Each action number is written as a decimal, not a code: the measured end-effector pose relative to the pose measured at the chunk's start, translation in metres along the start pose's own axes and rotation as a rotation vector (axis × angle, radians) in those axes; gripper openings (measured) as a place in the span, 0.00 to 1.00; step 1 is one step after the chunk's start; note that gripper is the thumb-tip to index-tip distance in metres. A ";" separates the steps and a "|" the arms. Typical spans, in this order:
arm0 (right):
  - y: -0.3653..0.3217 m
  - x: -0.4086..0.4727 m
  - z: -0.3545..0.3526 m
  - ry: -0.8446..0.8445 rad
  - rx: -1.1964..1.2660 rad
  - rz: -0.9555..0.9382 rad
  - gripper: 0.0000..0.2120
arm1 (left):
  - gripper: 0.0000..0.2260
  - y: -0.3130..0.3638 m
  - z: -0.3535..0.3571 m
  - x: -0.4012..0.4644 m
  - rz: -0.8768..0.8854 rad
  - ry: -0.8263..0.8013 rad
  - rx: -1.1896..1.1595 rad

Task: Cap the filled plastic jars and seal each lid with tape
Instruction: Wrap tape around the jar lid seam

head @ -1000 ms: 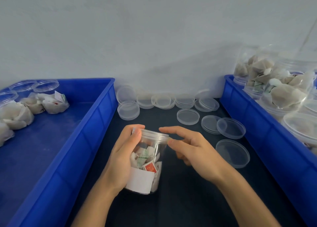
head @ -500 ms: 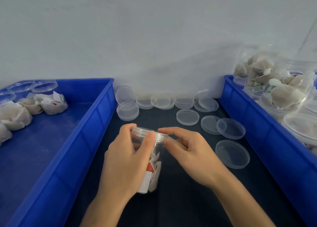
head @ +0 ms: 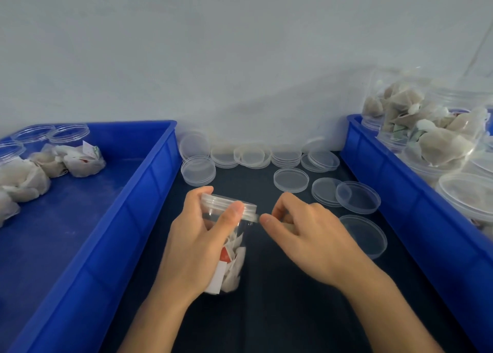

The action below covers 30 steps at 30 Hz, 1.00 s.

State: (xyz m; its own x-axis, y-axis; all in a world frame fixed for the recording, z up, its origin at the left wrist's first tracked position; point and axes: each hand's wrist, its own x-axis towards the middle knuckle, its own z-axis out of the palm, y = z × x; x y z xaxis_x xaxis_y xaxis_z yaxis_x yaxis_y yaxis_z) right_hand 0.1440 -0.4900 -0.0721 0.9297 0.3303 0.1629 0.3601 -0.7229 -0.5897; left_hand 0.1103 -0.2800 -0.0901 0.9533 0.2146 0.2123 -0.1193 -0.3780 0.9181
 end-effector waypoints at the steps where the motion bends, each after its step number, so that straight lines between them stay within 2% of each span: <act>1: 0.000 0.000 0.000 0.005 -0.026 0.004 0.18 | 0.36 0.000 -0.001 0.000 -0.001 -0.007 -0.010; 5: -0.001 -0.001 0.005 0.042 -0.103 -0.018 0.22 | 0.37 -0.002 -0.002 0.001 -0.008 -0.030 -0.011; 9: 0.003 -0.002 0.012 0.091 -0.076 0.008 0.24 | 0.35 -0.002 -0.001 0.002 0.031 -0.045 0.071; 16: 0.004 0.002 0.014 -0.001 0.020 0.056 0.32 | 0.30 -0.001 -0.001 0.003 -0.002 0.001 0.069; 26: 0.003 0.000 0.005 -0.075 0.184 0.019 0.30 | 0.28 0.009 0.000 0.000 -0.037 0.073 0.122; 29: 0.001 0.000 0.005 -0.060 0.130 0.009 0.26 | 0.26 0.008 0.000 -0.001 -0.011 0.077 0.137; 30: 0.000 0.001 0.005 -0.057 0.102 0.005 0.26 | 0.29 0.008 0.000 -0.001 -0.006 0.080 0.152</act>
State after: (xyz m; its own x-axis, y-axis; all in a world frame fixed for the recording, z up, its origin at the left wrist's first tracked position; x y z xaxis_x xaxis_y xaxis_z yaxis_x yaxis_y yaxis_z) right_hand 0.1442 -0.4871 -0.0761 0.9245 0.3631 0.1163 0.3433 -0.6601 -0.6682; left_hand 0.1079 -0.2829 -0.0831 0.9281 0.2862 0.2381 -0.0644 -0.5065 0.8598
